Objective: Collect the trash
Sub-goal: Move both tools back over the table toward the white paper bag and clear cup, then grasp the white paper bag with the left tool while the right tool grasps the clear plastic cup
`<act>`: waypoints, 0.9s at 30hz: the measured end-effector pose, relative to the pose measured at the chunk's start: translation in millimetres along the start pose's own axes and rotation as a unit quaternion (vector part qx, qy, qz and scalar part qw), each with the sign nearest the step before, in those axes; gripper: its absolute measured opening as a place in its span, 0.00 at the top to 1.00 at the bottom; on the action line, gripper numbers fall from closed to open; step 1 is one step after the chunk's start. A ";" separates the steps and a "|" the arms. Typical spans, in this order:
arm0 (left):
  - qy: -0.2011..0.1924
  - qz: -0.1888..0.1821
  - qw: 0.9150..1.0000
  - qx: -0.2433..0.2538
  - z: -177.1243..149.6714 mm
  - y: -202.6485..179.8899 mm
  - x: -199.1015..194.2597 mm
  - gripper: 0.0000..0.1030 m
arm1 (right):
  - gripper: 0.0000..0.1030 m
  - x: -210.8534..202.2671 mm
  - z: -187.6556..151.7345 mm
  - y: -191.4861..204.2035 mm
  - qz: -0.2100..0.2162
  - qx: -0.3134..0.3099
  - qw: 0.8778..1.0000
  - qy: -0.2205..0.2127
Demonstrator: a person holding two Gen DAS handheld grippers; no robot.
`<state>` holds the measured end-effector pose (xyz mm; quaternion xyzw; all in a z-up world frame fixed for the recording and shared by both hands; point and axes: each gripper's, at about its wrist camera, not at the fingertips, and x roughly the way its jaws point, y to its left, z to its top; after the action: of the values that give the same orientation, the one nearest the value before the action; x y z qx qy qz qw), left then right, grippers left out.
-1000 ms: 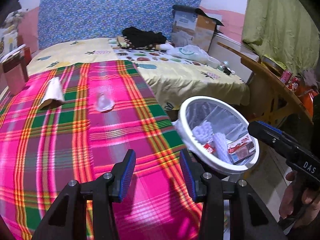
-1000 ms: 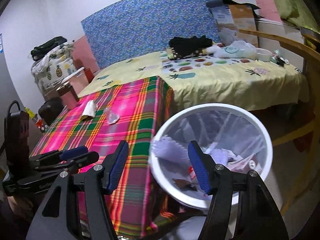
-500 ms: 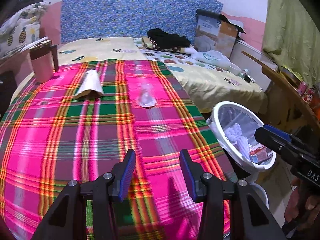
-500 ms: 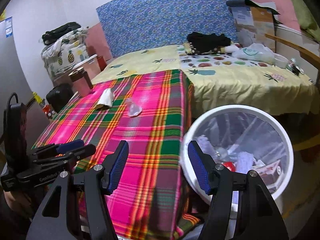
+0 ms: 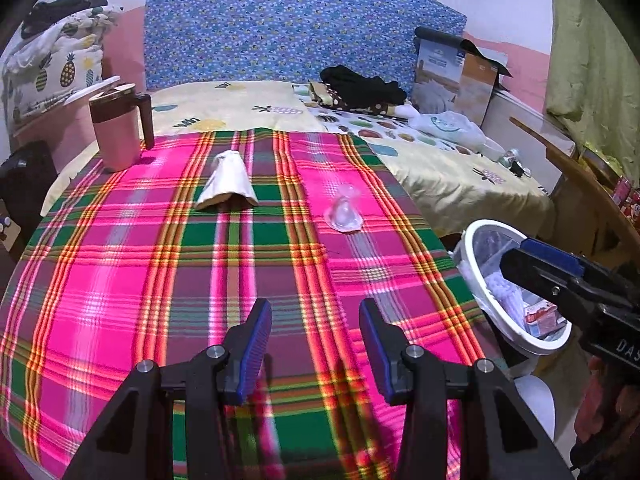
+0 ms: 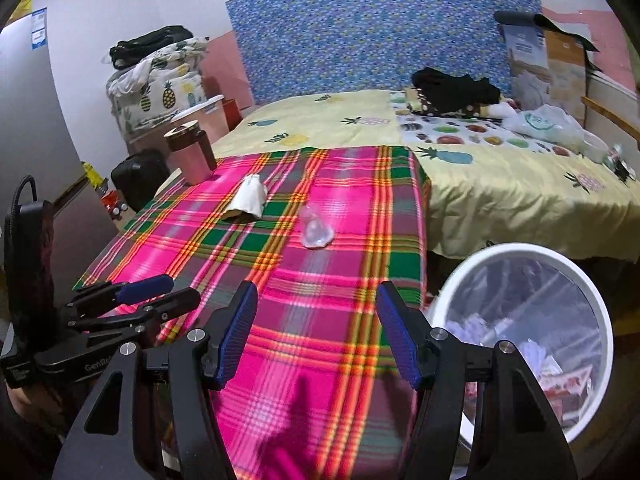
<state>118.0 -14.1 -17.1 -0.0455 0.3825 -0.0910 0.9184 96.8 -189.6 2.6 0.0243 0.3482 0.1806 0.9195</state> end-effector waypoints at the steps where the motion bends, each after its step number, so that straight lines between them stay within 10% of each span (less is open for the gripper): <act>1: 0.000 0.001 1.000 0.000 1.4 2.6 0.8 0.56 | 0.39 3.4 2.2 1.9 0.002 -0.004 1.000 0.002; 27: 0.003 0.007 1.000 -0.015 74.2 61.9 55.7 0.56 | 0.53 95.5 41.5 8.1 0.004 -0.011 0.998 0.060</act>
<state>217.4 36.3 -13.1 -0.0561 0.3870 -0.0787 0.9170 187.3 -145.4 -25.0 0.0047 0.4003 0.1890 0.8967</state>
